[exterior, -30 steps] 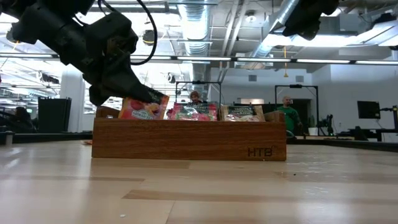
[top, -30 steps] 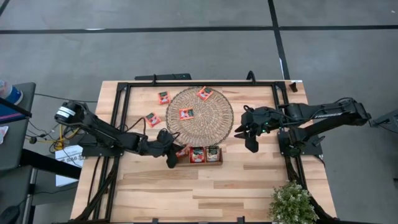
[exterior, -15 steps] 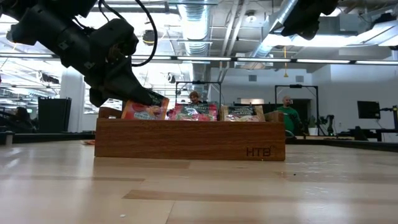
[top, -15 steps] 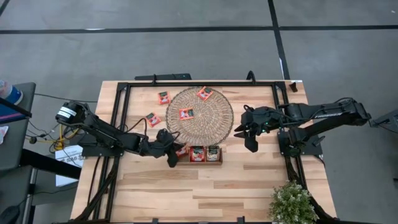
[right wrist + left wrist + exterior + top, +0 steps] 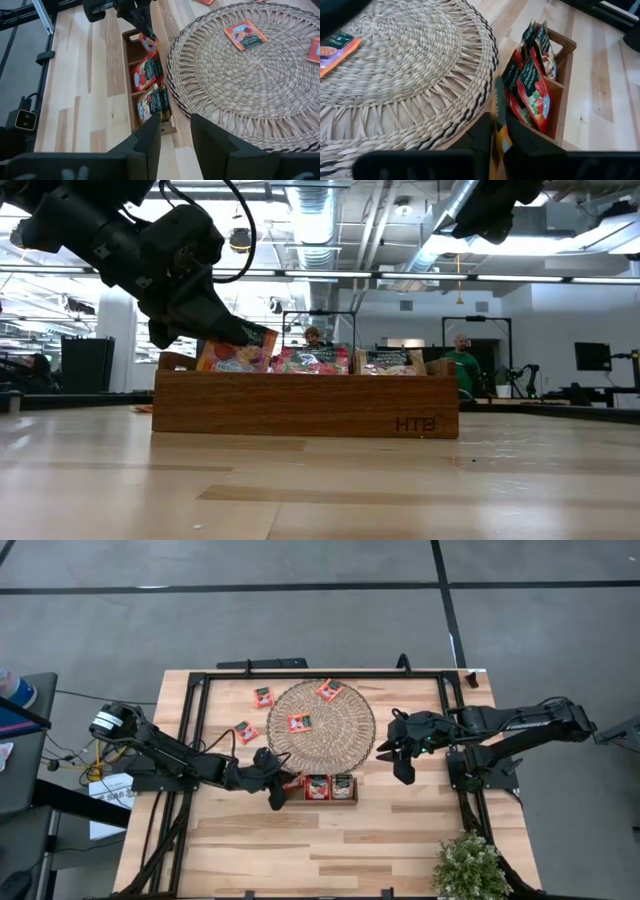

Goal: Pick & Place Tea
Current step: Put the orange tea bag into the left section of the wooden organizer

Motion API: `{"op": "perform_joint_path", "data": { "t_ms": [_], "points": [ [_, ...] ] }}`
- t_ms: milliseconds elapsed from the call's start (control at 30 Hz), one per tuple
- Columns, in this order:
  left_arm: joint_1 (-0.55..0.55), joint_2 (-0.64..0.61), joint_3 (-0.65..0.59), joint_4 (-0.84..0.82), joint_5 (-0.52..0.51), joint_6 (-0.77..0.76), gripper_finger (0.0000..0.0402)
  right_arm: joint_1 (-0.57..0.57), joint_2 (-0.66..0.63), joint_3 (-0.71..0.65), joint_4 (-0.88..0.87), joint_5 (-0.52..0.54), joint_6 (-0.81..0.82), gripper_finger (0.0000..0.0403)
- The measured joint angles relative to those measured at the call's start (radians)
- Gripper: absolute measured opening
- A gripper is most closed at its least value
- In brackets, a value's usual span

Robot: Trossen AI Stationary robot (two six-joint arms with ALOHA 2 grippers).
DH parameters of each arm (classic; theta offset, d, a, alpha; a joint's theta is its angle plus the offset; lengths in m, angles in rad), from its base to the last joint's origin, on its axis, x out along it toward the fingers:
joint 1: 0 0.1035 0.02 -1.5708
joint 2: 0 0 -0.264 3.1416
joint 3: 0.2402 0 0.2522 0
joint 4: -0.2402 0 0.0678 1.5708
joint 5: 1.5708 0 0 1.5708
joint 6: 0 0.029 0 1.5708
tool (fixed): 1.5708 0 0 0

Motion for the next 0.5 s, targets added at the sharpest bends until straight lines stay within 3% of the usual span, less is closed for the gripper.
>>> {"op": "perform_joint_path", "data": {
  "t_ms": [267, 500],
  "points": [
    [0.000, 0.000, 0.000, 0.000, 0.001, 0.011, 0.0091, 0.000, 0.000, 0.000, 0.000, 0.000, 0.000, 0.0098],
    [0.000, -0.023, 0.000, -0.001, -0.003, 0.024, 0.0113, 0.000, 0.000, 0.000, 0.000, 0.000, 0.000, 0.0098]
  ]
}}
